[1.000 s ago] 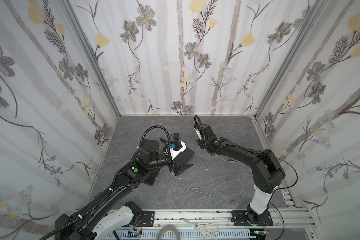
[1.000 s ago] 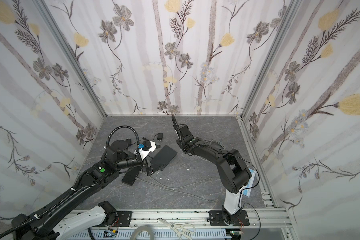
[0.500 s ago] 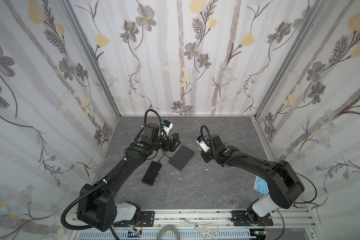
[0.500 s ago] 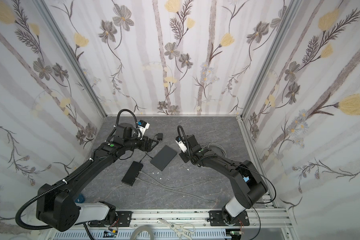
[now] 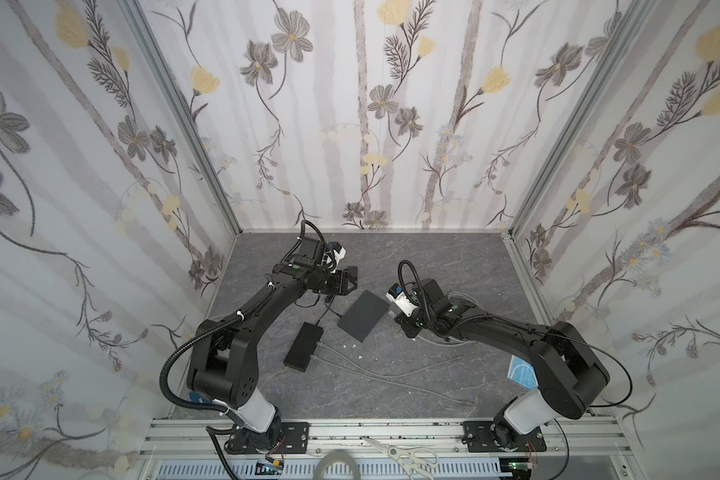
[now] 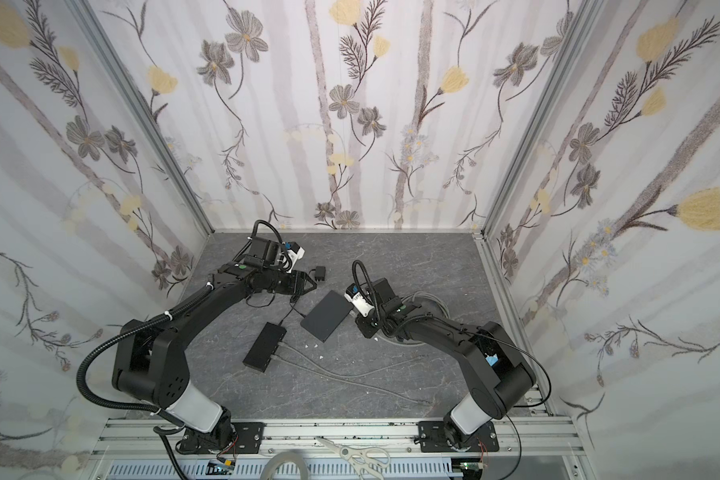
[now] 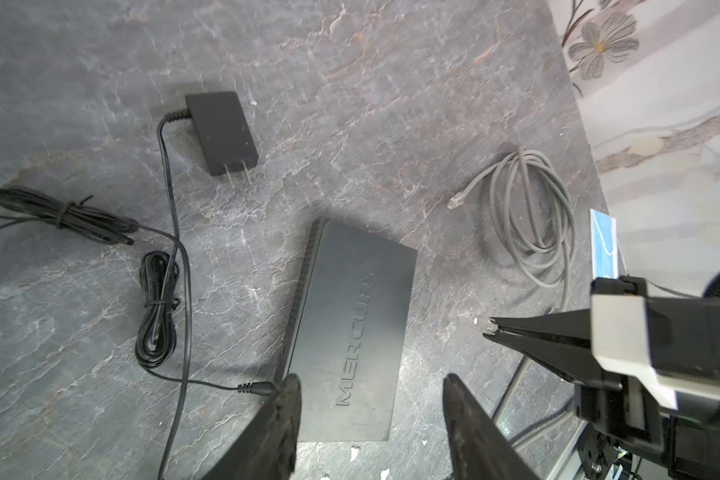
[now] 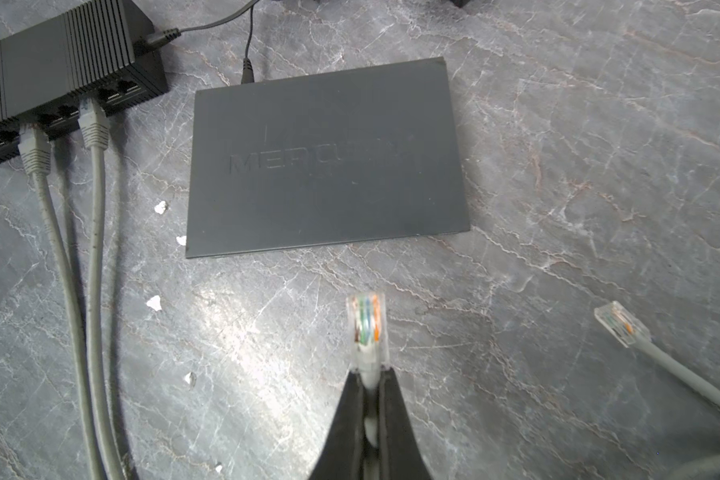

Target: Insert the plug into the switch port

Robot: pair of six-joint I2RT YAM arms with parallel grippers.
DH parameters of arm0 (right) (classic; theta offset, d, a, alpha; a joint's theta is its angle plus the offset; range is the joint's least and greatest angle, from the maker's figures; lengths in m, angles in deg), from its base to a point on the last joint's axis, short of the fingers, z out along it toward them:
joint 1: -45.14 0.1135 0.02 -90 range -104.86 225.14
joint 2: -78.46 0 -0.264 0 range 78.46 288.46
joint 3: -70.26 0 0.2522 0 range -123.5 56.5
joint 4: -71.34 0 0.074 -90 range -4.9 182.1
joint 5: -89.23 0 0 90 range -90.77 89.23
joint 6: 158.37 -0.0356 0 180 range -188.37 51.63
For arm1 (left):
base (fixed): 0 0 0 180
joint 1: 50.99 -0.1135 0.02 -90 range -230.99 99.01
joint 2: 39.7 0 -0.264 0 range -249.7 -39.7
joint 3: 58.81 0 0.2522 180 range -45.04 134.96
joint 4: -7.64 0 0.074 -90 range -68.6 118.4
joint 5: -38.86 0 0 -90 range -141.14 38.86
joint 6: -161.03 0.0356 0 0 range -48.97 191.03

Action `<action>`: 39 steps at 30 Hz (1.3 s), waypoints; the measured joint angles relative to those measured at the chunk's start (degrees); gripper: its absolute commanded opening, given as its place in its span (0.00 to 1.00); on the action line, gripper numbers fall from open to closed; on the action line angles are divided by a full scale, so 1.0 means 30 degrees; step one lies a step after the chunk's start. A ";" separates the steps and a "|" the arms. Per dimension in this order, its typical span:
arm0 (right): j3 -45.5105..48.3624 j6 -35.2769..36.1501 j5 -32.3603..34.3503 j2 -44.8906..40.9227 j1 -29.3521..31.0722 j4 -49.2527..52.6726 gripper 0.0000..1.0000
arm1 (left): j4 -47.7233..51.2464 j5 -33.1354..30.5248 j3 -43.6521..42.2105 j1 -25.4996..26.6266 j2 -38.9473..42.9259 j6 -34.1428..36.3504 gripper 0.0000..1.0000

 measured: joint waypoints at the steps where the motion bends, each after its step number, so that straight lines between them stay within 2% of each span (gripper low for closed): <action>1: 0.0000 -0.0007 0.0007 0.0138 0.0131 -0.0095 0.00 | 0.0248 -0.0080 0.0146 0.0080 -0.0474 -0.0015 0.56; 7: -0.0022 -0.0146 0.0044 0.0911 0.0831 -0.0408 0.00 | 0.1778 -0.1843 0.1180 0.1515 -0.2484 0.0000 0.55; 13: -0.0022 -0.0153 0.0153 0.1326 0.1435 -0.0495 0.00 | 0.2040 -0.5085 0.1188 0.2543 -0.2193 -0.1843 0.61; 19: 0.0160 -0.0678 -0.0138 0.1894 0.1654 -0.0619 0.00 | 0.1610 -0.6776 0.1188 0.2681 -0.1902 -0.3410 0.60; 22: 0.0160 -0.0809 -0.0211 0.2164 0.1698 -0.0663 0.00 | 0.1224 -0.6900 0.1326 0.2652 -0.2463 -0.3497 0.59; 29: 0.0124 -0.0947 -0.0386 0.2681 0.1894 -0.0670 0.00 | 0.1574 -0.5763 0.2812 0.2681 -0.4269 -0.3417 0.57; 35: -0.0204 -0.0947 -0.0437 0.3300 0.2084 -0.0685 0.00 | 0.1559 -0.4896 0.2922 0.2623 -0.5515 -0.3133 0.47; 39: -0.0335 -0.0962 -0.0437 0.3621 0.2178 -0.1042 0.00 | 0.1676 -0.4138 0.3373 0.2521 -0.6433 -0.3104 0.47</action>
